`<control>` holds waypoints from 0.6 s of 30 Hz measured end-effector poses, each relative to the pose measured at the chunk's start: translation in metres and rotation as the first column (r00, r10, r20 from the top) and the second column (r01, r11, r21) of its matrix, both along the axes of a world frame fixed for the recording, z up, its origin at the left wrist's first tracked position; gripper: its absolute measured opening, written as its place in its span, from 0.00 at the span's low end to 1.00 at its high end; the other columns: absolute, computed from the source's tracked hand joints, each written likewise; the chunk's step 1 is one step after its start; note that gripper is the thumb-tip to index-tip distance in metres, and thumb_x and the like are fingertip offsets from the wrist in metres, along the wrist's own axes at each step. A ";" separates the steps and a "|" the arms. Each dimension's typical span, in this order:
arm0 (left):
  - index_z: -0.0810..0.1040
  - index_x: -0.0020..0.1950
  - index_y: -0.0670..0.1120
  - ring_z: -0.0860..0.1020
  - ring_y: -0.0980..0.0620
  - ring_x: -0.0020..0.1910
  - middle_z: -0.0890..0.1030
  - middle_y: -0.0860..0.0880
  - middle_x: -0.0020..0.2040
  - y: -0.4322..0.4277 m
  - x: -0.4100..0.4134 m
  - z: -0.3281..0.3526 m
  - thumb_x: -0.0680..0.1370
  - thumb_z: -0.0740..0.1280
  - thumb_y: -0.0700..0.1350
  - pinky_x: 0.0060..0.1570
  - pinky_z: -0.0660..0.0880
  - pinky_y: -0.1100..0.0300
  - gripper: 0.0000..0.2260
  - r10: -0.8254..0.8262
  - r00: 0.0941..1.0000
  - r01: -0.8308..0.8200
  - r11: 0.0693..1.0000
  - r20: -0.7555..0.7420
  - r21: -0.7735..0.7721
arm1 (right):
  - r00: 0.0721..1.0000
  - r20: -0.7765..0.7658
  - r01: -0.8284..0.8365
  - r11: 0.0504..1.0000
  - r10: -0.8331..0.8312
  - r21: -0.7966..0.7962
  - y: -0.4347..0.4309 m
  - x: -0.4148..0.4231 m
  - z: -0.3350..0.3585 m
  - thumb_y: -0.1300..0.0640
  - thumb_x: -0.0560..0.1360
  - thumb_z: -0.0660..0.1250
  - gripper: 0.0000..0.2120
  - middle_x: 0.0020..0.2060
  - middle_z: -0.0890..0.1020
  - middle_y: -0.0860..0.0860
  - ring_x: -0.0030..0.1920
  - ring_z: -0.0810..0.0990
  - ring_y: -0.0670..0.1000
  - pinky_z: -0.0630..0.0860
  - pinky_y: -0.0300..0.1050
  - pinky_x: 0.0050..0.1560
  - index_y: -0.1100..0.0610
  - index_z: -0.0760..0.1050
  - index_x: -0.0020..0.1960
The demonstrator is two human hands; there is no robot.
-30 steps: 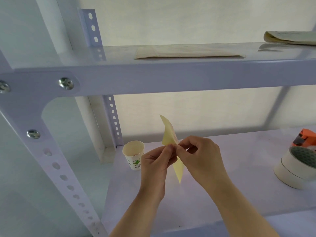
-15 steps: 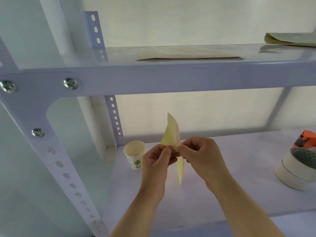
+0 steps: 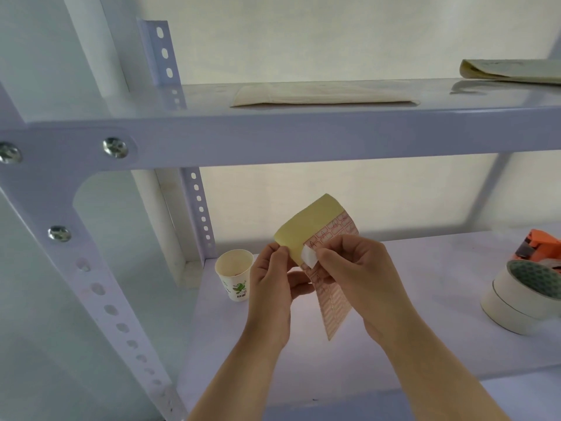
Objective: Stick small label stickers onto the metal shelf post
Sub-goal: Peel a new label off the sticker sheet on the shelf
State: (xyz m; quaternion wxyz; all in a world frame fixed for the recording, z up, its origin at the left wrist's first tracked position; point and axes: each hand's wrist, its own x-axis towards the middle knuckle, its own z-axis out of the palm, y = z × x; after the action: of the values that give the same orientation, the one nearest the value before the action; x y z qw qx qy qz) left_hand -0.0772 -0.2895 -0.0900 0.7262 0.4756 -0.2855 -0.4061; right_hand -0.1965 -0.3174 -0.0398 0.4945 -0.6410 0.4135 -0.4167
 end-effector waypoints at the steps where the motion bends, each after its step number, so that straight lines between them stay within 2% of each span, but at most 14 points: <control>1: 0.82 0.49 0.43 0.80 0.41 0.38 0.85 0.41 0.43 0.000 0.001 0.002 0.85 0.56 0.41 0.38 0.77 0.52 0.14 -0.015 1.000 0.015 1.000 0.003 0.000 | 1.000 0.023 -0.008 1.000 0.008 0.012 0.000 -0.001 0.001 0.63 0.73 0.69 0.07 0.27 0.80 0.50 0.30 0.77 0.45 0.76 0.38 0.34 0.62 0.80 0.37; 4: 0.83 0.44 0.44 0.83 0.46 0.33 0.85 0.44 0.37 -0.001 0.008 0.010 0.84 0.55 0.41 0.35 0.80 0.53 0.18 -0.099 0.995 0.098 0.994 0.007 0.044 | 0.996 0.089 -0.014 0.999 0.010 0.046 0.001 -0.006 0.003 0.62 0.72 0.70 0.08 0.28 0.77 0.53 0.32 0.74 0.48 0.74 0.44 0.38 0.65 0.79 0.37; 7: 0.81 0.41 0.43 0.79 0.52 0.25 0.82 0.49 0.30 -0.009 0.019 0.010 0.83 0.55 0.41 0.25 0.75 0.60 0.18 -0.188 0.980 0.169 0.959 0.062 0.228 | 0.998 0.065 0.012 0.998 -0.016 0.064 -0.003 -0.013 0.001 0.63 0.72 0.70 0.07 0.28 0.77 0.53 0.32 0.74 0.49 0.73 0.44 0.37 0.65 0.79 0.37; 9: 0.79 0.41 0.42 0.78 0.51 0.25 0.80 0.49 0.29 -0.022 0.028 -0.002 0.82 0.54 0.41 0.27 0.74 0.61 0.16 -0.208 0.968 0.141 0.915 0.142 0.378 | 0.998 0.025 0.057 0.994 -0.060 0.089 -0.007 -0.017 -0.005 0.64 0.72 0.68 0.06 0.28 0.79 0.54 0.32 0.76 0.49 0.76 0.46 0.39 0.64 0.81 0.38; 11: 0.77 0.45 0.41 0.77 0.47 0.29 0.80 0.47 0.33 -0.035 0.034 -0.020 0.80 0.53 0.43 0.32 0.73 0.59 0.14 -0.225 0.934 0.054 0.857 0.277 0.513 | 0.995 -0.010 0.096 0.990 -0.096 0.104 -0.011 -0.021 -0.013 0.65 0.73 0.68 0.07 0.29 0.80 0.54 0.32 0.77 0.49 0.78 0.46 0.40 0.63 0.81 0.38; 14: 0.73 0.46 0.44 0.73 0.49 0.28 0.77 0.46 0.35 -0.050 0.037 -0.046 0.80 0.51 0.43 0.29 0.67 0.61 0.12 -0.284 0.854 -0.051 0.788 0.436 0.614 | 0.992 -0.054 0.119 0.987 -0.113 0.111 -0.016 -0.027 -0.023 0.65 0.74 0.68 0.07 0.28 0.81 0.53 0.31 0.78 0.47 0.80 0.42 0.38 0.62 0.82 0.37; 15: 0.75 0.49 0.44 0.75 0.48 0.31 0.79 0.46 0.38 -0.053 0.037 -0.052 0.81 0.51 0.43 0.30 0.68 0.61 0.13 -0.303 0.817 -0.094 0.770 0.490 0.631 | 0.991 -0.063 0.122 0.986 -0.115 0.117 -0.017 -0.029 -0.027 0.65 0.74 0.68 0.07 0.28 0.80 0.52 0.31 0.77 0.47 0.80 0.41 0.38 0.61 0.82 0.37; 18: 0.76 0.62 0.42 0.79 0.43 0.52 0.82 0.43 0.56 -0.059 0.035 -0.064 0.84 0.53 0.46 0.45 0.69 0.57 0.15 -0.319 0.637 -0.314 0.724 0.702 0.614 | 0.989 -0.085 0.129 0.982 -0.118 0.136 -0.022 -0.032 -0.037 0.64 0.74 0.68 0.07 0.28 0.80 0.52 0.31 0.77 0.46 0.79 0.40 0.37 0.62 0.81 0.38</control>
State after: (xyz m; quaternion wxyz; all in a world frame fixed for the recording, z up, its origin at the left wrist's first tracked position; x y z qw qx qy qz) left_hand -0.0425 -0.3485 -0.1542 0.3004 0.8346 -0.3947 -0.2396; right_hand -0.2289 -0.3392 -0.0763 0.4956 -0.5930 0.4997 -0.3912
